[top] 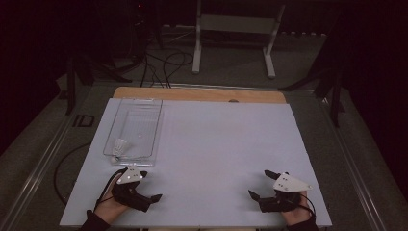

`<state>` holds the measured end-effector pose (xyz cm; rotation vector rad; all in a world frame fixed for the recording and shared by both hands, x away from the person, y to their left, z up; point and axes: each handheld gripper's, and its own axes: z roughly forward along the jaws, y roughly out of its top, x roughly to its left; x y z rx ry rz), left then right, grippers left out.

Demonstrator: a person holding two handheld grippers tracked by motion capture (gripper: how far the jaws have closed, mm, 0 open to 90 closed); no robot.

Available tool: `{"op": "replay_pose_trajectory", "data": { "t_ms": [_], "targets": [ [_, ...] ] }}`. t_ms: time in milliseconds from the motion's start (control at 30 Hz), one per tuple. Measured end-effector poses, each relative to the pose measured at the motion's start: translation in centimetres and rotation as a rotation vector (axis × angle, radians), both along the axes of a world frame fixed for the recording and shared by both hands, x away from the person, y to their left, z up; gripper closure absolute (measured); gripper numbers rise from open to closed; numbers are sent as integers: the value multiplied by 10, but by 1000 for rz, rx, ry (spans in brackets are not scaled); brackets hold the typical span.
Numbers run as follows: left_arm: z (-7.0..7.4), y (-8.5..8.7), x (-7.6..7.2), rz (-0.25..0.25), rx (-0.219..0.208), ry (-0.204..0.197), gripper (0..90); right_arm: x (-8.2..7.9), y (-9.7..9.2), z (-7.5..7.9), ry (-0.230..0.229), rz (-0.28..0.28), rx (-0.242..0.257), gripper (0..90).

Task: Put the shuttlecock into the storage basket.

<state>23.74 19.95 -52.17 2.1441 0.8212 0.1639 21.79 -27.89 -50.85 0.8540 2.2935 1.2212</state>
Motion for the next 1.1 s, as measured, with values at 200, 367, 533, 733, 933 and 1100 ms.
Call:
{"op": "replay_pose_trajectory", "data": {
  "t_ms": [200,367,533,733,933,1100],
  "targets": [
    [-3,-1,-1,19,11,-17,0,0,0,0,4,-4,1,100],
    [-3,0,-1,38,7,-30,0,1,-1,-1,2,-4,3,100],
    [-3,2,-1,36,-5,-26,0,1,-1,-1,4,-5,2,100],
    [-5,3,-1,46,11,-16,0,1,-1,-1,7,-3,4,100],
    [-4,4,-1,64,15,-18,1,1,-1,-2,9,-1,3,100],
    [-5,5,-1,71,21,-14,0,2,-1,-2,10,-2,4,100]
  ]
}}
